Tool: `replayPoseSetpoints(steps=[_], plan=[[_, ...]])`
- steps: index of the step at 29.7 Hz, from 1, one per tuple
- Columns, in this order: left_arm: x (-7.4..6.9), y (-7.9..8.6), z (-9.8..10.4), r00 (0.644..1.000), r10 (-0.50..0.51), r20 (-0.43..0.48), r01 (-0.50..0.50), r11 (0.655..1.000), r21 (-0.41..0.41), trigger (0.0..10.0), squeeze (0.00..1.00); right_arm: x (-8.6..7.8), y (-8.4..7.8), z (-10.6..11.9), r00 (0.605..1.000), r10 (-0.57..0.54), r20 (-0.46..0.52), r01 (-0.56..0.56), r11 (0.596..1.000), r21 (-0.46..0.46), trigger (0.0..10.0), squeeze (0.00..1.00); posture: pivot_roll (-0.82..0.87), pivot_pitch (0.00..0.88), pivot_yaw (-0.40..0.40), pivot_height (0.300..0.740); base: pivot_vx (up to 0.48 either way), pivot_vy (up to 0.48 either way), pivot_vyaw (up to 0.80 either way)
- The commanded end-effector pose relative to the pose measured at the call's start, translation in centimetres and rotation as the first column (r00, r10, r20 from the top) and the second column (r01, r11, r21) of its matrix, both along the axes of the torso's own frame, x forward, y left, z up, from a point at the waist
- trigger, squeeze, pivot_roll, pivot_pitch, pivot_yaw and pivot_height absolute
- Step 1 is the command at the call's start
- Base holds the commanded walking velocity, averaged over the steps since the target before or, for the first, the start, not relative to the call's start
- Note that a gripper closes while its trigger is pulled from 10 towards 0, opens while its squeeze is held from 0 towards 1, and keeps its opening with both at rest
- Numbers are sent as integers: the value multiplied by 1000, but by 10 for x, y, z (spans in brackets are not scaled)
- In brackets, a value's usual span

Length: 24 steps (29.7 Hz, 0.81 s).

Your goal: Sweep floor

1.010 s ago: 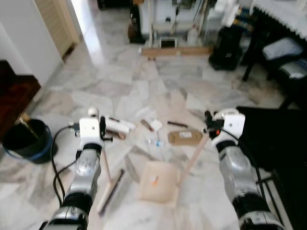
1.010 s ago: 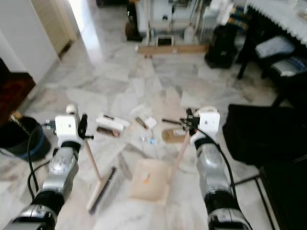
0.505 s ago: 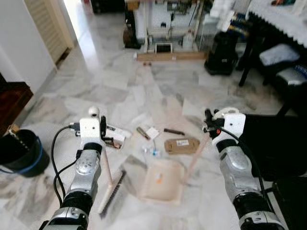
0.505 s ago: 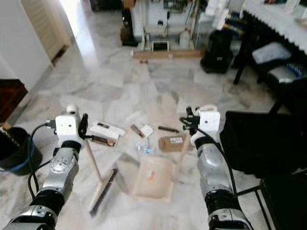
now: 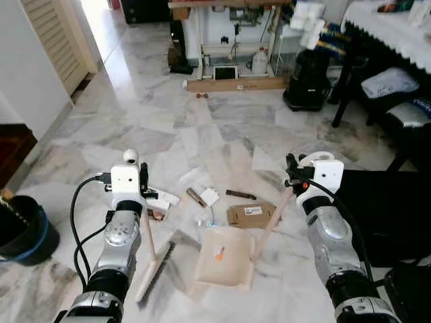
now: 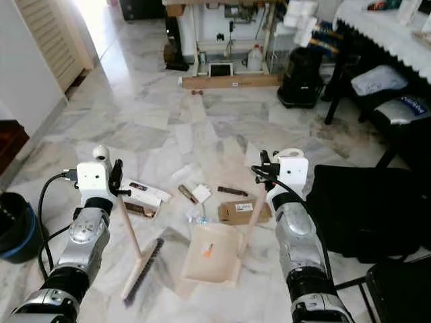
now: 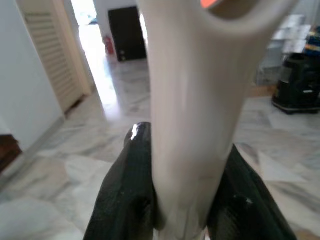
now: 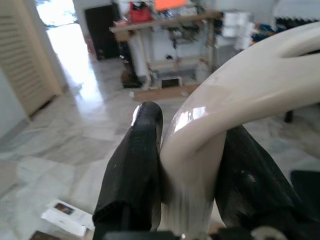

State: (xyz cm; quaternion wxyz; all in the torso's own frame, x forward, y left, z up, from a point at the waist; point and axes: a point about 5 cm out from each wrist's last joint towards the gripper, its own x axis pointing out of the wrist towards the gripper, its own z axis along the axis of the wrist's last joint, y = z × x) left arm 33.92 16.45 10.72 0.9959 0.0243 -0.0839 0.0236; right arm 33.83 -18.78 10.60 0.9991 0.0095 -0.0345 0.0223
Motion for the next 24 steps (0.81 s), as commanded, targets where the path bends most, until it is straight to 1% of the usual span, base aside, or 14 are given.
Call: replayPoseSetpoints(steps=[1,7,15,16,18,20,24], plan=[[5,4,16,998,3,62,-3,1000,9,10000,0,6,5,17,997,14,74,-14,1000,-2,10000,0,-57,0,61,740,345,0,0],[5,4,16,998,0,61,-1,1000,8,10000,0,4,4,16,997,8,74,-9,1000,3,10000,0,-59,0,64,740,345,0,0],[6,3,18,998,2,69,-3,1000,7,10000,0,5,5,18,996,28,80,-25,999,-31,10000,0,-59,0,62,740,345,0,0],[6,3,18,998,3,69,-4,1000,7,10000,0,5,5,18,996,29,81,-26,999,-34,10000,0,-59,0,62,740,345,0,506],[6,4,18,998,7,69,-7,1000,8,10000,0,5,5,19,996,30,84,-28,999,-29,10000,0,-56,0,58,740,341,0,538],[5,5,18,998,9,68,-9,1000,8,10000,0,5,4,18,996,21,84,-21,1000,-3,10000,0,-56,0,58,740,343,0,0],[6,5,18,998,9,68,-10,1000,7,10000,0,5,4,18,996,22,81,-21,1000,-11,10000,0,-56,0,57,740,345,0,0]])
